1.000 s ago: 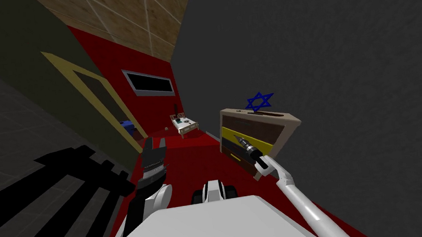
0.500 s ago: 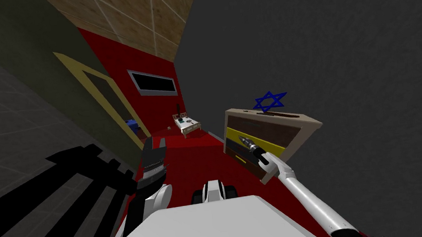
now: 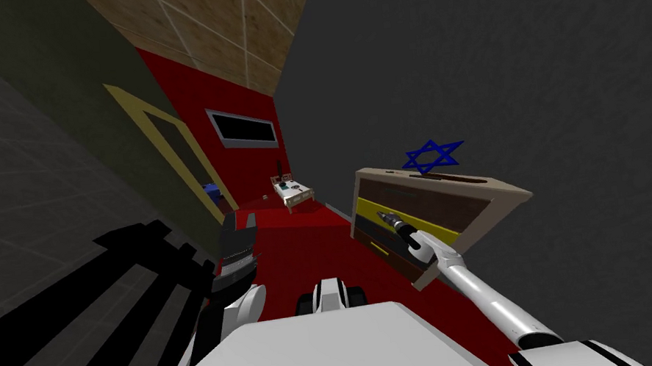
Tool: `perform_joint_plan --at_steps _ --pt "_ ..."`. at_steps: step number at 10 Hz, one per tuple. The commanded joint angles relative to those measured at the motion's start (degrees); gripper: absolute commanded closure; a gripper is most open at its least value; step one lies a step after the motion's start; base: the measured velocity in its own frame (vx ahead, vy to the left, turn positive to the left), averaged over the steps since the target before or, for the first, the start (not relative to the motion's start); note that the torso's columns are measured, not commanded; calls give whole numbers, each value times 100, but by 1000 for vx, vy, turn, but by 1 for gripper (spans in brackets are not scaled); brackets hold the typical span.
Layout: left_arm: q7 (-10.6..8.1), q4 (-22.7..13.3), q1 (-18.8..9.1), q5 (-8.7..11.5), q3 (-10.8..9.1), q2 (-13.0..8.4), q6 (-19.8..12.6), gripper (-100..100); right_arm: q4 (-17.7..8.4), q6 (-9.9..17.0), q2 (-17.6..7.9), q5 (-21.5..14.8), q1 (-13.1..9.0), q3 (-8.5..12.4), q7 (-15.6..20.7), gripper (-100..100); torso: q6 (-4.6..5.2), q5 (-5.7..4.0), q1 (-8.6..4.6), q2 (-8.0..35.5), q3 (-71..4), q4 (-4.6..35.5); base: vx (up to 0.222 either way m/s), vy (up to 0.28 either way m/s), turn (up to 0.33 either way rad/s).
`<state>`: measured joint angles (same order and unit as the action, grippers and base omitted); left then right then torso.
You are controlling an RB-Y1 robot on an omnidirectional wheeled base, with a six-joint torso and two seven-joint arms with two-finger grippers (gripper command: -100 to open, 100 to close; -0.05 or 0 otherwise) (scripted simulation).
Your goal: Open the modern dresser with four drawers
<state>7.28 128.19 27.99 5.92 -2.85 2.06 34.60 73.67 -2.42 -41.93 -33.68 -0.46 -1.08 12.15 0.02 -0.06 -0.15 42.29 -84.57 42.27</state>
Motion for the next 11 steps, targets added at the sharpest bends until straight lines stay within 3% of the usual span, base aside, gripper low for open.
perform_joint_plan --at_steps 1,2,3,4,5,6,7,8,10,11 --pt "0 0 0 0 0 0 0 0 -410 13 -206 -156 -135 33 154 -100 1 -1 -6 11 7 4 3 57 60" --pt "0 0 -1 0 0 0 0 0 -490 13 -206 -156 -135 33 154 -100 -3 5 12 9 6 5 13 63 30" --pt "0 0 0 0 0 0 0 0 -675 98 -413 -273 -238 17 258 -100 0 8 20 2 2 2 30 82 60" --pt "0 0 0 0 0 0 0 0 -789 98 -413 -273 -238 17 258 -100 -3 10 27 -7 -4 0 26 81 23" --pt "0 0 0 0 0 0 0 0 -1026 180 -619 -387 -337 3 361 -100 -1 7 21 -6 -4 -1 18 94 42" --pt "0 0 0 0 0 0 0 0 -1082 180 -619 -387 -337 3 361 -100 -1 7 20 0 0 1 22 77 28" --pt "0 0 0 0 0 0 0 0 -1354 259 -822 -497 -431 -12 463 -100 -2 5 11 0 1 2 35 84 66" --pt "0 0 0 0 0 0 0 0 -1367 259 -822 -497 -431 -12 463 -100 -2 5 14 -2 -1 1 23 72 23" --pt "0 0 0 0 0 0 0 0 -1882 409 -1171 -706 -603 -38 660 -100 -2 6 17 0 0 2 34 101 71" --pt "0 0 0 0 0 0 0 0 -1905 409 -1217 -706 -603 -38 660 -100 -2 9 26 -5 -3 0 33 89 21"
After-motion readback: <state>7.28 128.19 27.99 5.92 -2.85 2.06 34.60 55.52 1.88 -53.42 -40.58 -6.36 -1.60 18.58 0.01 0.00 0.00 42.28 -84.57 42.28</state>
